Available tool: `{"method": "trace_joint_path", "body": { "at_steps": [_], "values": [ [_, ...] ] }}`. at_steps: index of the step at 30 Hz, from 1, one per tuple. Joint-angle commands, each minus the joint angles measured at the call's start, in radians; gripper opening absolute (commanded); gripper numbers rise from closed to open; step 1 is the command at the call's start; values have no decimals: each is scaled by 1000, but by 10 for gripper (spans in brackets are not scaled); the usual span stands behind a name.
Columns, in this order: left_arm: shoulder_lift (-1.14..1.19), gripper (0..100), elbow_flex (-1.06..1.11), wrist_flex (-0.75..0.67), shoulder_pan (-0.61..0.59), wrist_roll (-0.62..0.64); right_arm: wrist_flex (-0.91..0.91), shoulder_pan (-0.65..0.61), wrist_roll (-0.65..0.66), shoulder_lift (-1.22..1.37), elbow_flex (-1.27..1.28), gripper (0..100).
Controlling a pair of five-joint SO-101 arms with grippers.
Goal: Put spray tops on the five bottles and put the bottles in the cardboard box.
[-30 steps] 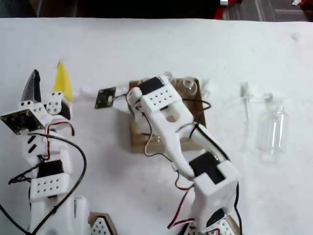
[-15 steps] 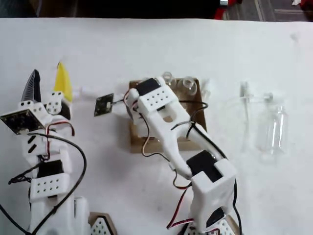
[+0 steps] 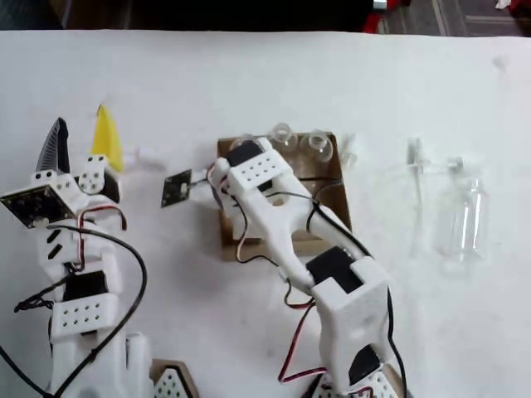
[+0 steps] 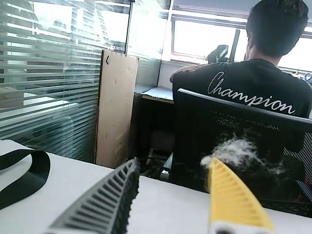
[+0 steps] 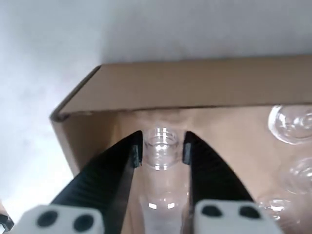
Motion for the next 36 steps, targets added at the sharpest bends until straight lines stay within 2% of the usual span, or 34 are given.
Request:
{"method": "trace_joint_path", "body": {
  "at_steps": [1, 4, 12, 21, 32, 36],
  "values": [
    [-18, 210, -31, -20, 12, 14, -33, -12, 3, -39, -6, 9],
    [-18, 210, -31, -20, 12, 14, -30, -10, 3, -67, -6, 36],
    [-18, 210, -31, -18, 12, 15, -27, -8, -26, -285, -5, 16],
    [-18, 210, -31, -18, 12, 15, -35, -10, -319, -453, -8, 16],
    [-16, 210, -31, -17, 22, 14, -99, -15, -698, -858, 3, 16],
    [-16, 210, -29, -15, 33, 11, -119, -10, -784, -972, 20, 16]
  ]
}}
